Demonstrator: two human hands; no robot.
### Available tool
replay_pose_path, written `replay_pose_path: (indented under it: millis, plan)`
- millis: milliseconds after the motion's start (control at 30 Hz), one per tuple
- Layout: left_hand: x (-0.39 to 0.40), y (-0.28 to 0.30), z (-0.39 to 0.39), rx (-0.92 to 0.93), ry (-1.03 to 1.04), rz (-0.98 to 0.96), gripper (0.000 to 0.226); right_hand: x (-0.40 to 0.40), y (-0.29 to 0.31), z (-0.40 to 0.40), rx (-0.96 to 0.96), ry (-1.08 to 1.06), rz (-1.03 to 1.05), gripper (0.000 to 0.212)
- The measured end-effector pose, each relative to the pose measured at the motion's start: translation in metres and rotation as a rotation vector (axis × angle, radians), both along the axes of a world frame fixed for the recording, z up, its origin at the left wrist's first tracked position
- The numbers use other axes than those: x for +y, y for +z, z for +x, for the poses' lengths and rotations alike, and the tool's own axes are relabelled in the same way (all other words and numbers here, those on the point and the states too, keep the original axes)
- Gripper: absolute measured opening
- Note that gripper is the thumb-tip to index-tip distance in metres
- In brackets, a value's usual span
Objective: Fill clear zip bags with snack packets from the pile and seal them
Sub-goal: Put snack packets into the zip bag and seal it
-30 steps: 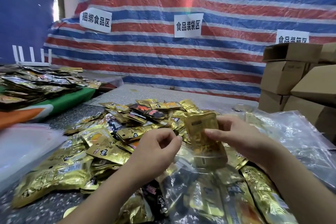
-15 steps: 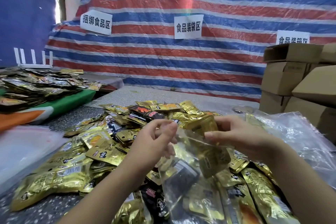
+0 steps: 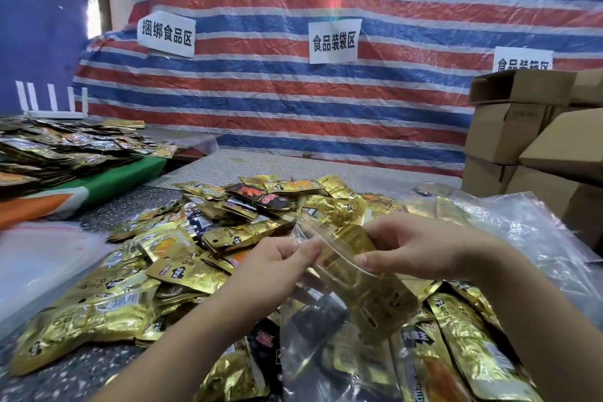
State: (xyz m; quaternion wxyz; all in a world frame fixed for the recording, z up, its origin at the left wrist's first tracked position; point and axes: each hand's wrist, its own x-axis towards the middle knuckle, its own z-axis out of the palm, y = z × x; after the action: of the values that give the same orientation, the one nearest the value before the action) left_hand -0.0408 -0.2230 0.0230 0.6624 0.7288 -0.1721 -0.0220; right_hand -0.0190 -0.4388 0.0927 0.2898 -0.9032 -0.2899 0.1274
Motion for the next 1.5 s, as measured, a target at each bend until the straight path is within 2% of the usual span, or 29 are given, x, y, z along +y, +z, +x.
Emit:
replay_pose_path:
  millis: [100, 200, 300, 400, 533, 667, 733, 867, 967, 1033, 1167, 1433, 1500]
  plan:
    - [-0.001, -0.001, -0.001, -0.030, 0.024, 0.042, 0.031, 0.006, -0.004, -0.001, -0.064, -0.019, -0.036, 0.013]
    - [-0.003, -0.002, -0.003, -0.063, 0.068, 0.106, 0.023, 0.014, -0.011, 0.001, -0.130, -0.117, -0.008, 0.023]
    - [-0.005, -0.003, -0.003, -0.089, 0.137, 0.109, 0.017, 0.019, -0.014, 0.000, -0.185, -0.090, -0.033, 0.024]
    - [-0.006, -0.002, -0.002, -0.132, 0.227, 0.074, 0.019, 0.020, -0.011, -0.003, -0.173, -0.074, -0.019, 0.032]
    - [-0.003, -0.001, -0.002, -0.064, 0.205, -0.112, 0.016, 0.015, -0.004, -0.007, -0.072, -0.076, 0.142, 0.053]
    - [-0.001, 0.003, -0.001, -0.032, 0.165, -0.261, 0.021, 0.012, 0.000, -0.007, -0.169, -0.023, 0.123, 0.023]
    - [0.001, 0.006, -0.002, -0.027, 0.130, -0.300, 0.027, 0.010, 0.002, -0.007, -0.210, -0.023, 0.135, 0.016]
    - [0.005, 0.009, -0.004, -0.045, 0.058, -0.230, 0.039, 0.008, 0.009, -0.012, -0.254, -0.019, 0.326, 0.021]
    - [0.005, 0.011, -0.007, -0.082, 0.021, -0.101, 0.033, 0.004, 0.014, -0.013, -0.324, -0.014, 0.417, 0.017]
    - [0.005, 0.012, -0.010, -0.078, -0.039, -0.080, 0.029, 0.002, 0.017, -0.014, -0.342, -0.005, 0.469, 0.020]
    - [0.005, 0.016, -0.015, -0.065, -0.139, -0.134, 0.033, 0.003, 0.019, -0.016, -0.288, 0.026, 0.615, 0.021]
    - [0.004, 0.018, -0.017, -0.130, -0.145, -0.297, 0.041, 0.006, 0.021, -0.015, -0.045, 0.067, 0.823, 0.019]
    - [0.004, 0.019, -0.017, -0.115, -0.123, -0.307, 0.042, 0.007, 0.019, -0.014, -0.041, 0.065, 0.835, 0.021]
